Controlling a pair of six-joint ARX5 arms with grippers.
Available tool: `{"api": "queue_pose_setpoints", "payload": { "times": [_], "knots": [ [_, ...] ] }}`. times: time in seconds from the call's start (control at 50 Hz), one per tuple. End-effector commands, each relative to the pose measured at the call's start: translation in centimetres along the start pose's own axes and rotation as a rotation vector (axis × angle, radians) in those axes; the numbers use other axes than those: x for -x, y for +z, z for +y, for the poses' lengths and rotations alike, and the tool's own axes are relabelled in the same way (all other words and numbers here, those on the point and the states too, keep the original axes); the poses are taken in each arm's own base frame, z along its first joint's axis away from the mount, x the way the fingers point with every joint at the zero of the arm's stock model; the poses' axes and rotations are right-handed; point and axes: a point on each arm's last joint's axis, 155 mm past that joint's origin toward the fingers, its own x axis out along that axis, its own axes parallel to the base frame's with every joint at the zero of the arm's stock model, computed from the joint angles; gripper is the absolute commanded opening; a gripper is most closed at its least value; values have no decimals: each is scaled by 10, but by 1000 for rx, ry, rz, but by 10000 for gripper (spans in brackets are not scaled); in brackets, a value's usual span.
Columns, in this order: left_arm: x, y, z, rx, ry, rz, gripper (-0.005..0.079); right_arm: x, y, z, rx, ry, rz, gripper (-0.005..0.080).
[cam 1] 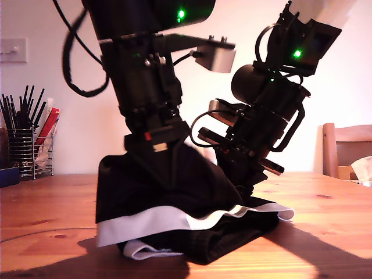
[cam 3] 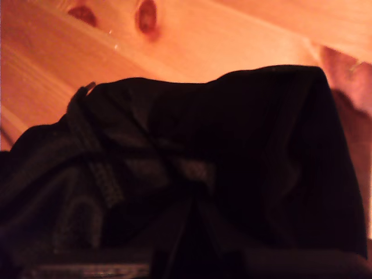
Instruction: Fold the shorts in front of you. After folding it, place it to the left side.
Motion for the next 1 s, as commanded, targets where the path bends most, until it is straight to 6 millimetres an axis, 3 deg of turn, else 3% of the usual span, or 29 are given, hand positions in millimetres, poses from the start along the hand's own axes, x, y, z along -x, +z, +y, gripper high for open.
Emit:
{"api": "queue_pose_setpoints", "payload": {
  "times": [0.0,0.3,0.36,0.44,0.54,0.64,0.82,0.98],
  "knots": [
    [1,-8,-7,23,-16,26,498,-31,-54,-28,-72,-48,143,-12],
    [63,17,27,169,48,-149,484,-31,-56,-27,-74,-48,150,-12],
    [72,16,35,221,52,-183,417,-31,-56,-27,-75,-48,152,-12],
    [77,15,45,278,36,-211,243,-31,-57,-27,-76,-46,157,-12],
    [72,16,67,400,21,-255,-36,-31,-58,-21,-77,-21,161,-12],
    [57,16,85,521,-19,-282,-23,-31,-60,-13,-83,22,169,-12],
    [25,9,97,578,-68,-261,-23,-18,-62,10,-117,139,199,-12],
    [20,19,100,596,-130,-317,-23,-1,-50,22,-120,171,193,-12]
  ]
}}
